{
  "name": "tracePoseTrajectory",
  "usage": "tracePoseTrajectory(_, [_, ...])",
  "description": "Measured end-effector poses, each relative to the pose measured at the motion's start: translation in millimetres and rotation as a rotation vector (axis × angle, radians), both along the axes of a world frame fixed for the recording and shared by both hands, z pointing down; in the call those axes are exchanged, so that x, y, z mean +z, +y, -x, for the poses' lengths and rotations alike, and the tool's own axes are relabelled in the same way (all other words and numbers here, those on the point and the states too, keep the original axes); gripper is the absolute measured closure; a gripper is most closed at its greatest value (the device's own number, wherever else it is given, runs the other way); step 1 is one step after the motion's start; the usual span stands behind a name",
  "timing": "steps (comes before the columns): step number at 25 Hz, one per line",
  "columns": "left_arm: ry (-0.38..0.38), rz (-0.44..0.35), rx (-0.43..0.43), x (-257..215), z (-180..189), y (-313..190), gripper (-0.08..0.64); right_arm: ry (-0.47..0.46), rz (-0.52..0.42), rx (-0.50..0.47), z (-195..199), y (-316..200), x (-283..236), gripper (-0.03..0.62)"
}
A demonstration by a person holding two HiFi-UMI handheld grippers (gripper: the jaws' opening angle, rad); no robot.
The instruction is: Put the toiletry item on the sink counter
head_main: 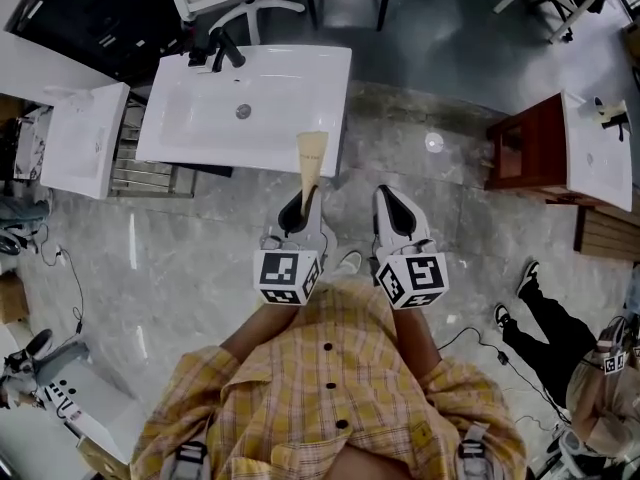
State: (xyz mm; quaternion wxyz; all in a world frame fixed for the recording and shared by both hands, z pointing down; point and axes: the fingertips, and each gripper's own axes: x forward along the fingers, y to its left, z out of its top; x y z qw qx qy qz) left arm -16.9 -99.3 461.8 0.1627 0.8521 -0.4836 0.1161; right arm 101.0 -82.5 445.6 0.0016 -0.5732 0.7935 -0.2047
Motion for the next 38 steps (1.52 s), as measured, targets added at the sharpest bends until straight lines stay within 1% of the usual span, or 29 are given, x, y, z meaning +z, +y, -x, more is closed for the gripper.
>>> tracePoseTrajectory(10, [-0.009,0.106,0.009,39,-11,-55,0.525,0.001,0.065,0.046,-14,-36,22,0.592])
tracePoseTrajectory(18, [-0.025,0.166,0.006,74,-10,-97,0.525,0.012,0.125,0.045,-5,-55,44,0.592])
tracePoseTrajectory(23, [-0.033,0.198,0.007,95,-11,-122,0.525,0.017,0.154,0.062,-4,-64,55,0.592])
tracePoseTrajectory(27, [-0.041,0.231,0.019,113,-12,-132,0.525,0.022,0.180,0.068,-2,-66,66,0.592])
tracePoseTrajectory(33, [-0.048,0.282,0.015,140,-13,-151,0.525,0.026,0.216,0.071,7,-71,78,0.592])
tracePoseTrajectory(35, [-0.058,0.286,0.014,149,-14,-158,0.525,0.042,0.220,0.067,10,-72,81,0.592])
tracePoseTrajectory(38, [-0.058,0.300,0.012,159,-15,-169,0.525,0.091,0.209,0.068,11,-74,83,0.592])
